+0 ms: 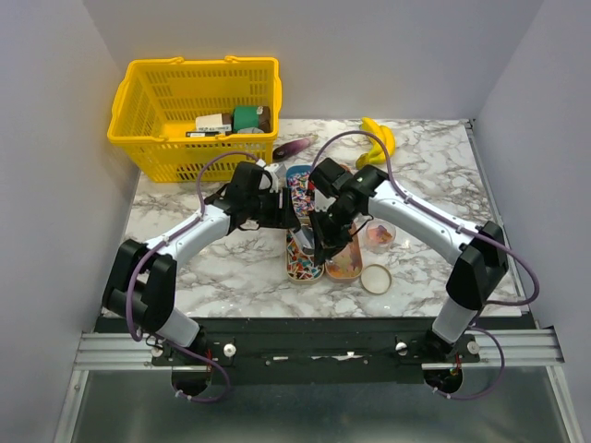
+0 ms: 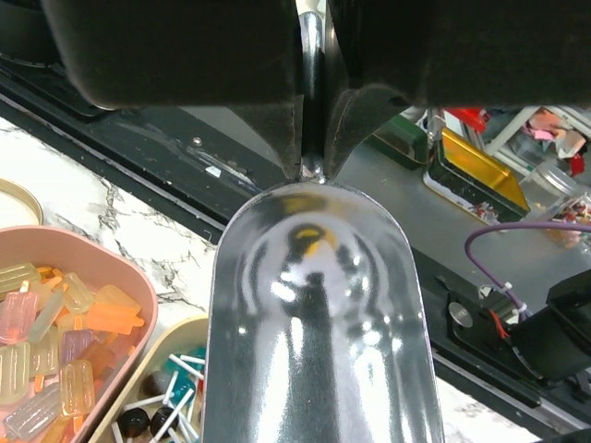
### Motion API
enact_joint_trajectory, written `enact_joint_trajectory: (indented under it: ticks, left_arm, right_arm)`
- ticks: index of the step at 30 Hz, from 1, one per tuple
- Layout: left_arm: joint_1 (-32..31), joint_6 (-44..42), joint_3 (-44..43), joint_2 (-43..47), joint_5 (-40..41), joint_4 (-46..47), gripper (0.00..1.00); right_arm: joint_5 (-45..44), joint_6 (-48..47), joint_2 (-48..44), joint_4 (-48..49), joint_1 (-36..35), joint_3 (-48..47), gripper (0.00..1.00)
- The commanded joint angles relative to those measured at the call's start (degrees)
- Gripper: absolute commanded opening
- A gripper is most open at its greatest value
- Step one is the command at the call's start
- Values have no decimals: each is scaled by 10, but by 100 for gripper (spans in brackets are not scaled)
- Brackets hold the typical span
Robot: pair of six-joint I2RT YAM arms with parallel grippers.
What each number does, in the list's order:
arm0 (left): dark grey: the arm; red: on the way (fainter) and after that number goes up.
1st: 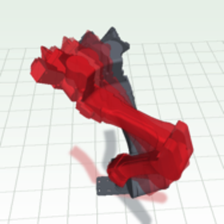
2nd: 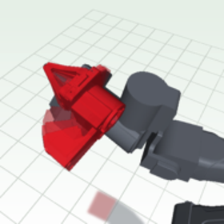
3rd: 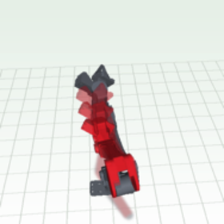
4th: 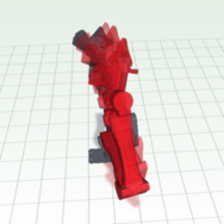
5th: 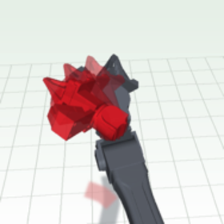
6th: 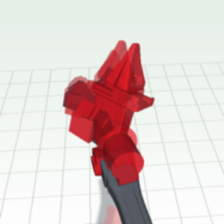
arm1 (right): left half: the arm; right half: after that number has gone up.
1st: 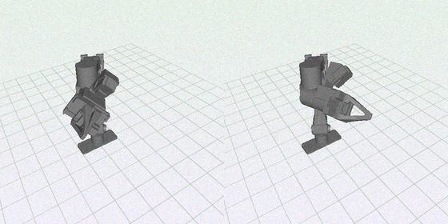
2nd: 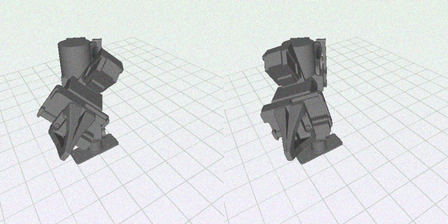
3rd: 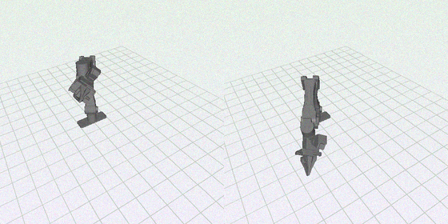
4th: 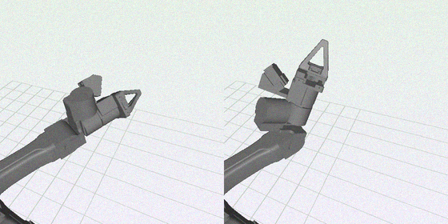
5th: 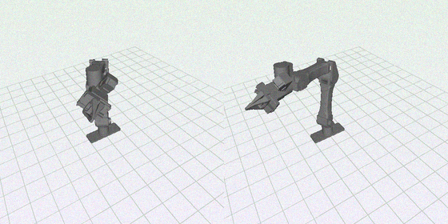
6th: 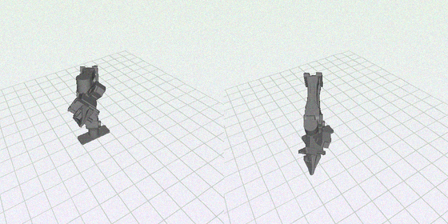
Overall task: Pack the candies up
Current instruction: Scoop the fake candies from the storage box.
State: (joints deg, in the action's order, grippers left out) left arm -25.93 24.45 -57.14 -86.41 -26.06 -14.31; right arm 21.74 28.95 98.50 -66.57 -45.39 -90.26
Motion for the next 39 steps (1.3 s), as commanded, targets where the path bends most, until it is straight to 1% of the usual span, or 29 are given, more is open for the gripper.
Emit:
enact_joint_trajectory:
  ticks: [1,4,8,11,14,20,22,26,30,33,34,36,37,39]
  left_arm:
    - [-4,-13,-7,-7,56,-38,71]
    - [-3,-13,-27,-7,107,-57,74]
    - [-1,-11,-22,-7,123,-64,75]
    - [-1,-5,-10,-8,117,-63,73]
    - [-1,-3,-11,-21,107,-67,69]
    - [-1,2,-19,-46,84,-71,64]
    - [-1,3,-20,-57,78,-73,62]
    - [-1,8,-20,-75,55,-71,60]
    - [-2,9,-24,-90,41,-71,55]
    - [-3,3,-29,-103,39,-80,48]
    - [-3,1,-31,-107,39,-83,44]
    - [-3,0,-32,-110,38,-85,41]
    - [-3,0,-32,-113,37,-85,37]
    - [-3,-1,-33,-116,36,-86,33]
  right_arm:
    - [22,-1,24,0,2,12,1]
    - [39,-13,41,-25,7,22,1]
    - [89,-16,66,-36,14,30,1]
    - [116,-10,85,-35,17,25,1]
    - [148,-6,100,-36,21,29,1]
    - [197,6,114,-36,28,63,1]
    - [200,12,118,-36,36,68,1]
    - [205,21,137,-44,54,61,1]
    - [183,32,162,-46,68,32,1]
    - [166,44,178,-39,76,17,1]
    - [161,45,180,-37,76,12,1]
    - [147,47,188,-28,77,5,1]
    - [145,48,194,-22,77,6,1]
    - [136,47,201,-2,77,11,1]
